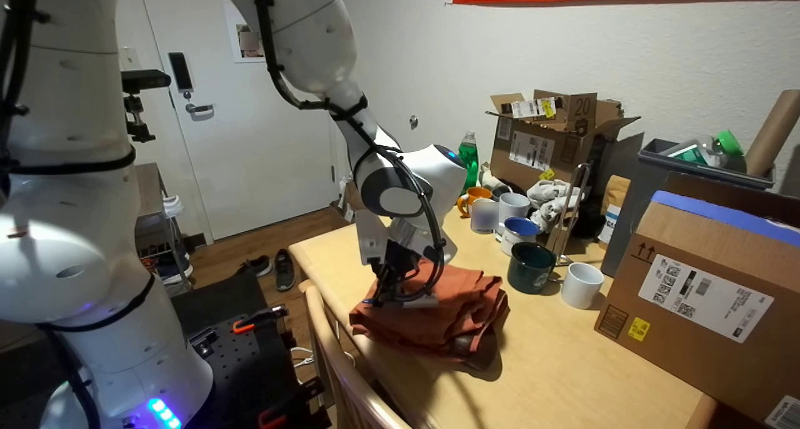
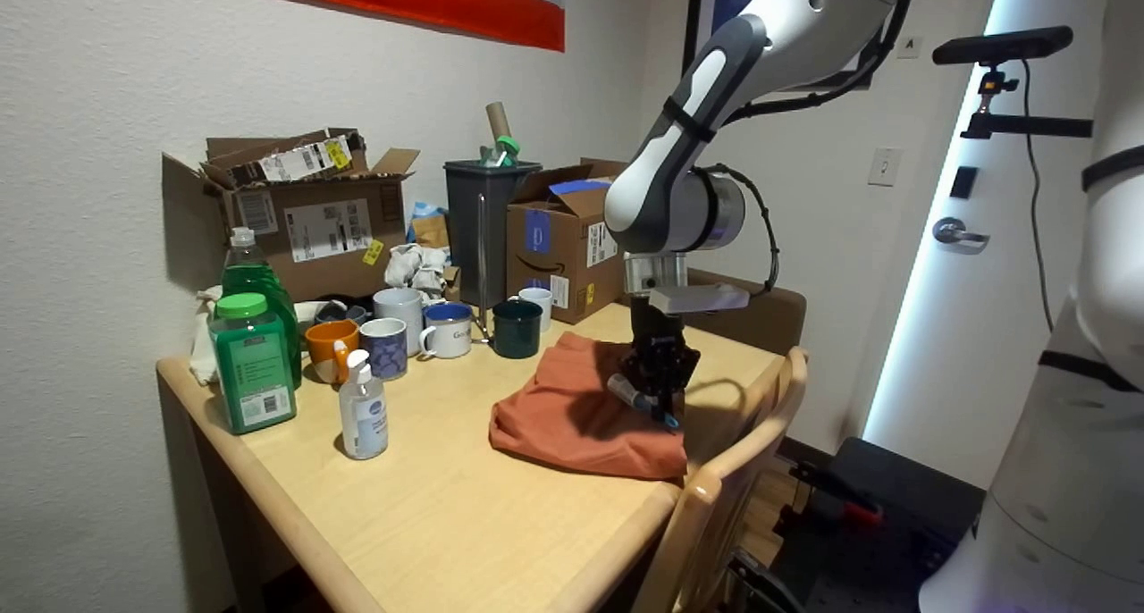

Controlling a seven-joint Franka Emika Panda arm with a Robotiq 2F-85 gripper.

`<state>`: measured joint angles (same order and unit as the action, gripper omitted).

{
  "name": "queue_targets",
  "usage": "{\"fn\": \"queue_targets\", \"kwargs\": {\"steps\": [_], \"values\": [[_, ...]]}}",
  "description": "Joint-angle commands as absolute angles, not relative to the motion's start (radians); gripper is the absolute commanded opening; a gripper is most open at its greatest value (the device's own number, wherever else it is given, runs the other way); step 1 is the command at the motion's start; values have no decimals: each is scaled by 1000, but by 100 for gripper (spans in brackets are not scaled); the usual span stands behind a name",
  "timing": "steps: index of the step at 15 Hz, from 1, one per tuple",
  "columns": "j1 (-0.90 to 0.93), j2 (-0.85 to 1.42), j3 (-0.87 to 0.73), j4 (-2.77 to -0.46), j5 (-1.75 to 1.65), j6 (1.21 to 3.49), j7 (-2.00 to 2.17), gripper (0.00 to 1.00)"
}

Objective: Pick up the lint roller and use it on the orange fabric

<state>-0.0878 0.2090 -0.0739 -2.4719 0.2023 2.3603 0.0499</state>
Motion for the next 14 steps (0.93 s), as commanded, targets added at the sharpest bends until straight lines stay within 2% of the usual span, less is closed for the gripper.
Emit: {"fn": "queue_targets", "kwargs": {"steps": [1,14], "values": [[-89,208,-80,-2454,176,2336,56,3],[-106,288,-160,-2370,61,2363,161,3]]}}
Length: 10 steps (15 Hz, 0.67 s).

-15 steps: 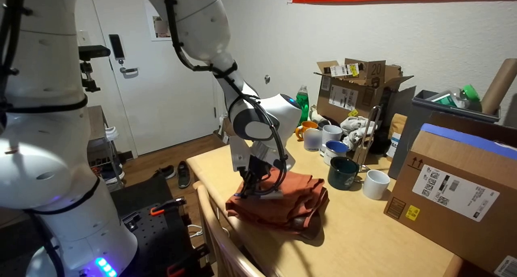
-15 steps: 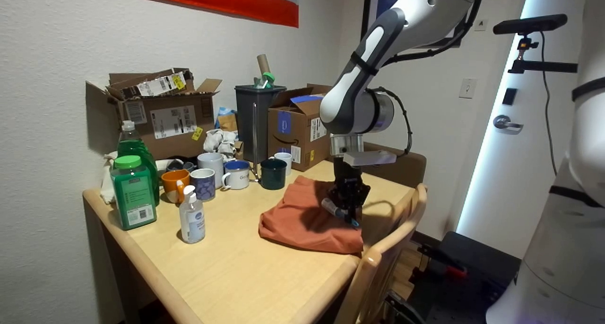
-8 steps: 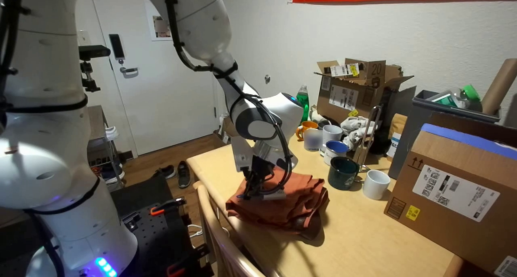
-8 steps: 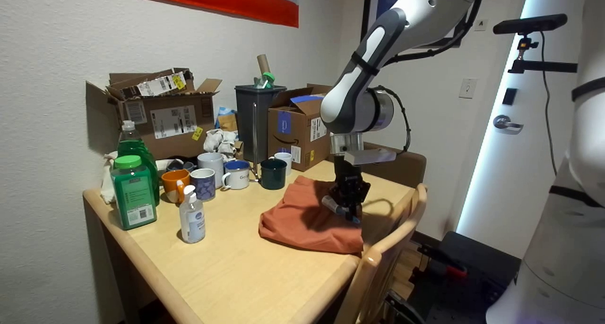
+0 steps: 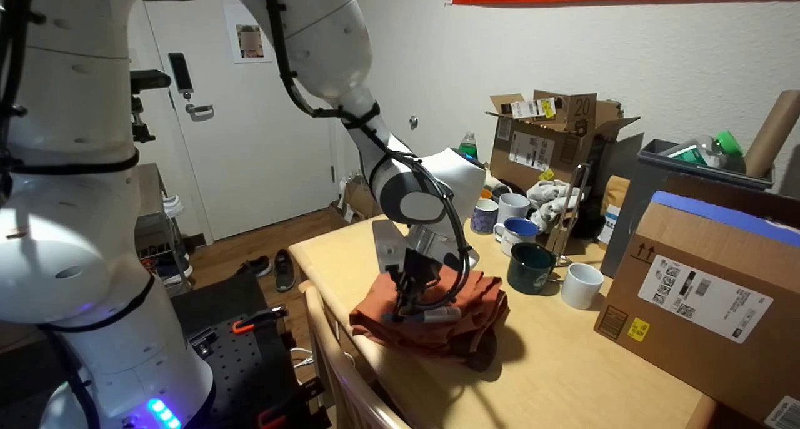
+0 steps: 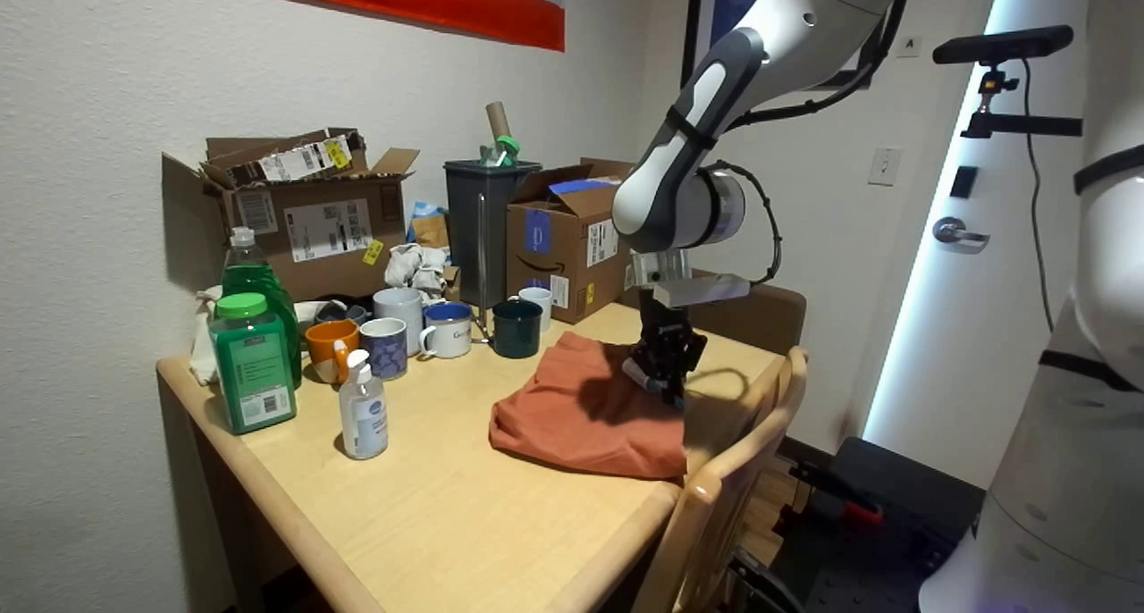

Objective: Pick up the lint roller and use it on the orange fabric

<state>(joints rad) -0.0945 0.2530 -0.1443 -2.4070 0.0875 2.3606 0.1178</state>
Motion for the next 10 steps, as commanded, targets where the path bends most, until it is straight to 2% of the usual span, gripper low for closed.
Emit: {"fn": "queue_targets", "kwargs": {"steps": [1,10], "values": [[-111,298,-167,-2361,62,2359,164,3],[-143,292,-217,-2369,71,2371,169,3]]}}
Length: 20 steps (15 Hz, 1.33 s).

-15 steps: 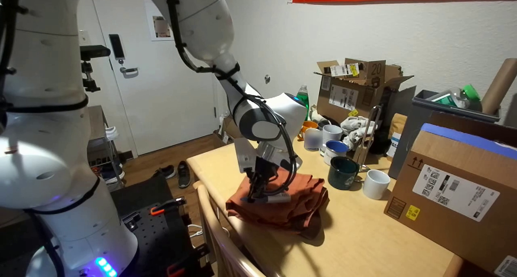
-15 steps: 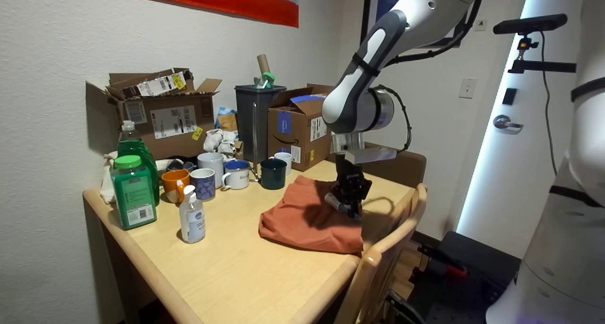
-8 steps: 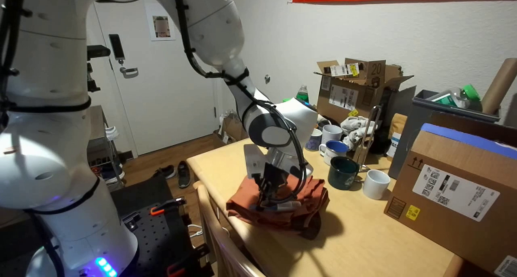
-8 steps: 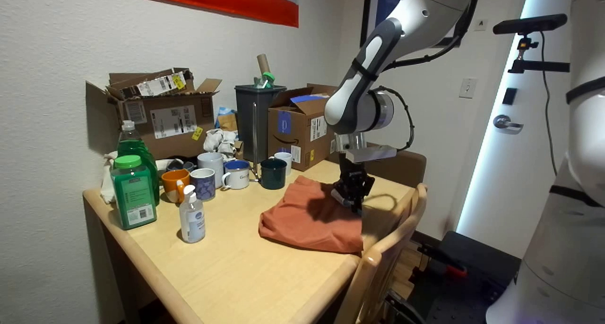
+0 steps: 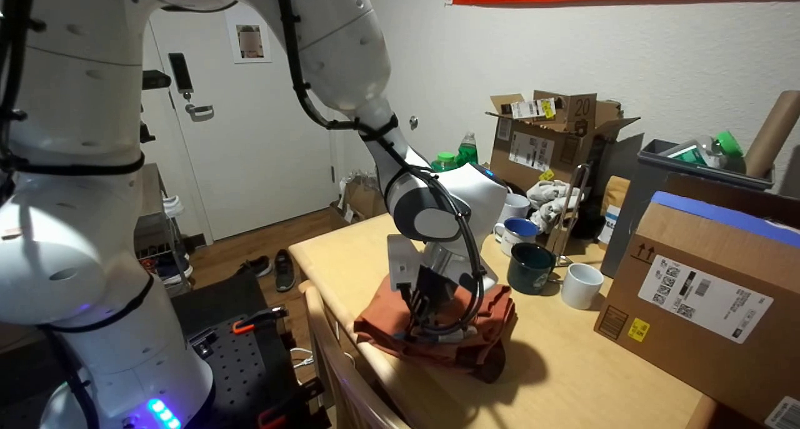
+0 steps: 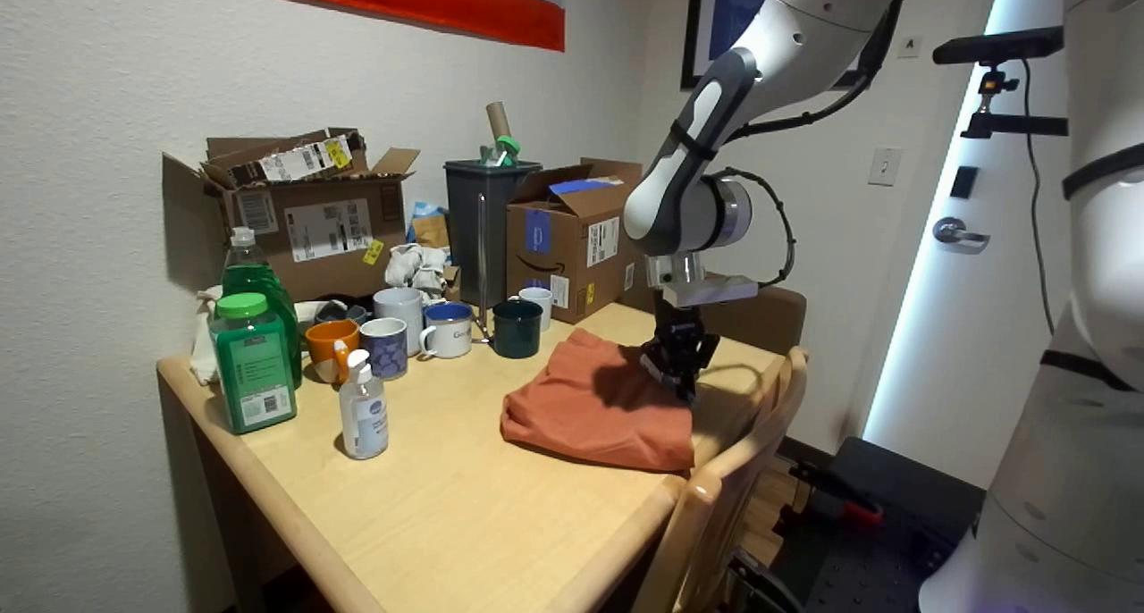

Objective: Pick up the lint roller and use it on the orange fabric

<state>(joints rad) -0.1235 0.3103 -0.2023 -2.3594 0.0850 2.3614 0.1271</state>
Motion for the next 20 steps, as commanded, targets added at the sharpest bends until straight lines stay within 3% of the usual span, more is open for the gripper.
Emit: {"fn": "queue_targets", "kwargs": {"steps": [1,11,20], "values": [[-143,277,-219,-2378,70,2371,169,3],[-91,100,-206,-2444,-50,2370,292,3],[-107,169,-191,-2321,-58,2342,266,3]]}}
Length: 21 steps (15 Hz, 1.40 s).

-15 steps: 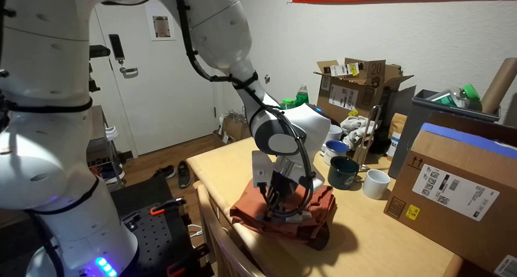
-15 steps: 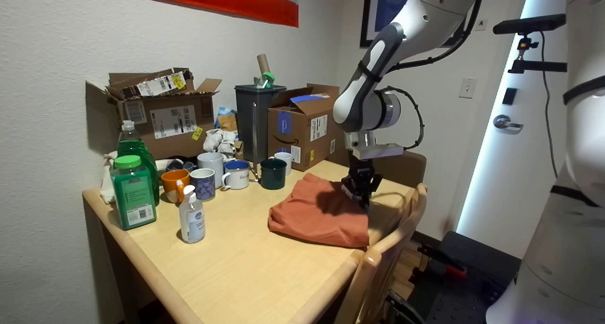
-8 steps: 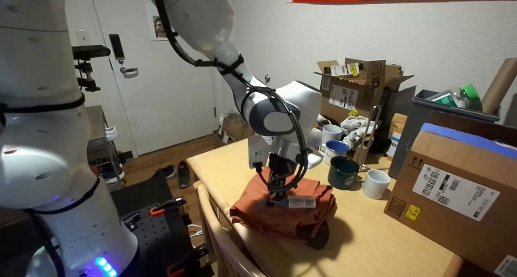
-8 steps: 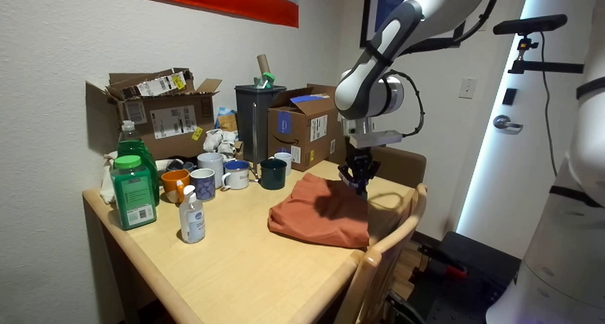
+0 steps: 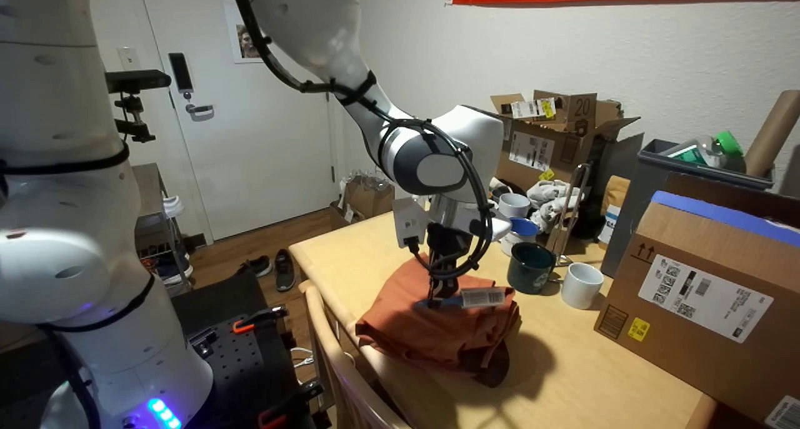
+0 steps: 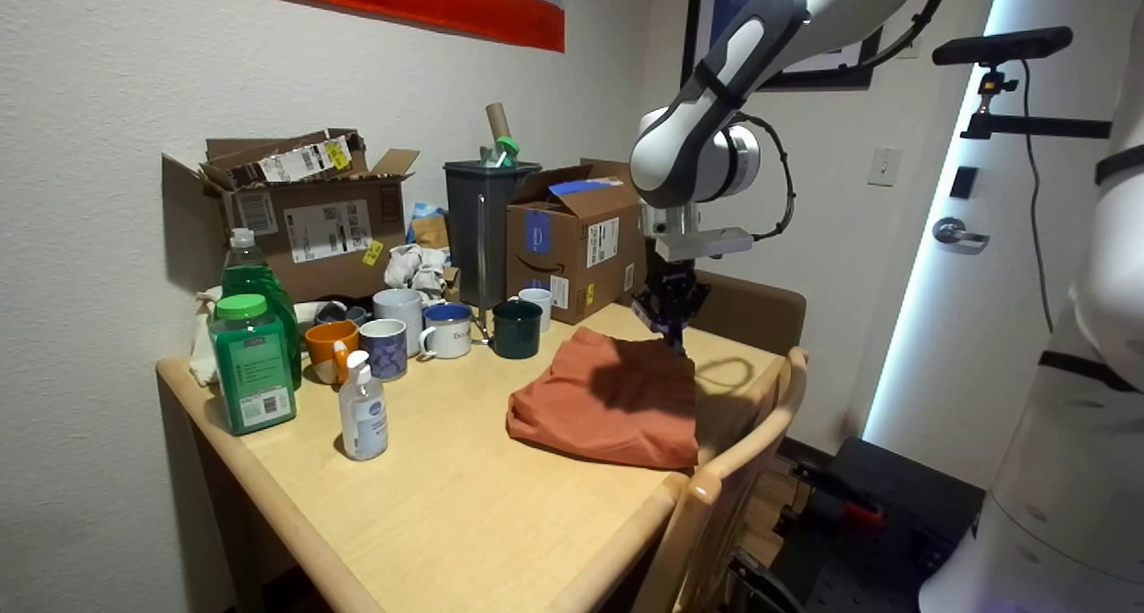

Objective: Pick up the lint roller and use it on the orange fabric

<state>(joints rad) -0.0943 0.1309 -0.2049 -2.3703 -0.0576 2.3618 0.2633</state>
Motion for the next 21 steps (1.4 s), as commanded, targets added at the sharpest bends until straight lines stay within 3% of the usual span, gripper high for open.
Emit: {"fn": "queue_targets", "kwargs": {"steps": [1,21], "values": [[-107,179,-191,-2312,-54,2339,266,3],[-94,380,-141,-2254,-4,2324,231,3]]}}
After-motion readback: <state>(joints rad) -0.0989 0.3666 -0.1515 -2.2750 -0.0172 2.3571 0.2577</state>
